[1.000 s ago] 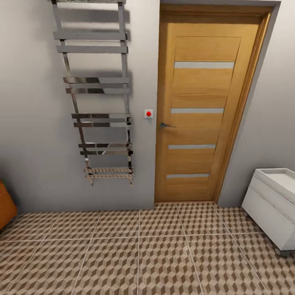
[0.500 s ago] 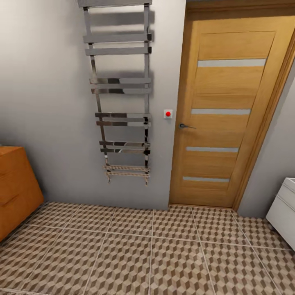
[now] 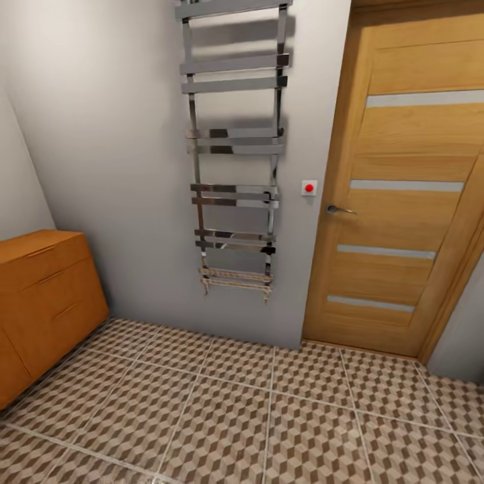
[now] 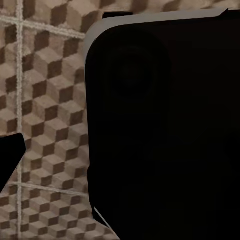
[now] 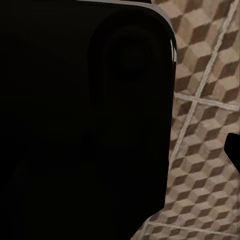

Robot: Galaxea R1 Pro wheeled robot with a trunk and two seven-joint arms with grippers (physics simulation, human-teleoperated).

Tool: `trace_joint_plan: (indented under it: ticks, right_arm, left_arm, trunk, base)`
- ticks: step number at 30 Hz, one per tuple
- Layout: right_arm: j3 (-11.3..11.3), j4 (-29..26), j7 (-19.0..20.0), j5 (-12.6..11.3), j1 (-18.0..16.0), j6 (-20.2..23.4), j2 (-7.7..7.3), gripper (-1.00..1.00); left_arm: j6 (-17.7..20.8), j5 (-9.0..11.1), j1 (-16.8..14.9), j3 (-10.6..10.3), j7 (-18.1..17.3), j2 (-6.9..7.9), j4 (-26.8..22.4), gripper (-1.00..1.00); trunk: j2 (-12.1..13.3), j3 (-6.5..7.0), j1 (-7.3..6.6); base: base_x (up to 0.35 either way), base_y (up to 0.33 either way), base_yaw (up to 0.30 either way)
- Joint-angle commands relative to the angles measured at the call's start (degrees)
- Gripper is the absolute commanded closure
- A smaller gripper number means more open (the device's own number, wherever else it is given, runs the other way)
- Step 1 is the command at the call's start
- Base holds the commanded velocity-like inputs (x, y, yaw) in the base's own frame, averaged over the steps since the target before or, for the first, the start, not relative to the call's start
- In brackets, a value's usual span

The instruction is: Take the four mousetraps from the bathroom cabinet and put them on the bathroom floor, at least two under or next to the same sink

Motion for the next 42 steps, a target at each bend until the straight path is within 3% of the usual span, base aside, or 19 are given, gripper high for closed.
trace_joint_plan:
  ticks: [1, 42]
  right_arm:
    - [0.00, 0.00, -0.03, -0.01, 0.00, -0.19, 0.00, -1.00]
    - [-0.08, 0.00, -0.03, 0.28, 0.00, -0.30, -0.37, -1.00]
  left_arm:
    - [-0.11, -0.03, -0.01, 0.00, -0.01, 0.00, -0.01, -1.00]
    - [-0.11, -0.03, -0.01, 0.00, -0.01, 0.00, -0.02, -1.00]
  trunk:
    - [-0.03, -0.05, 0.00]
    - [-0.03, -0.05, 0.00]
  base:
    - [0.000, 0.000, 0.278]
    - [0.000, 0.000, 0.278]
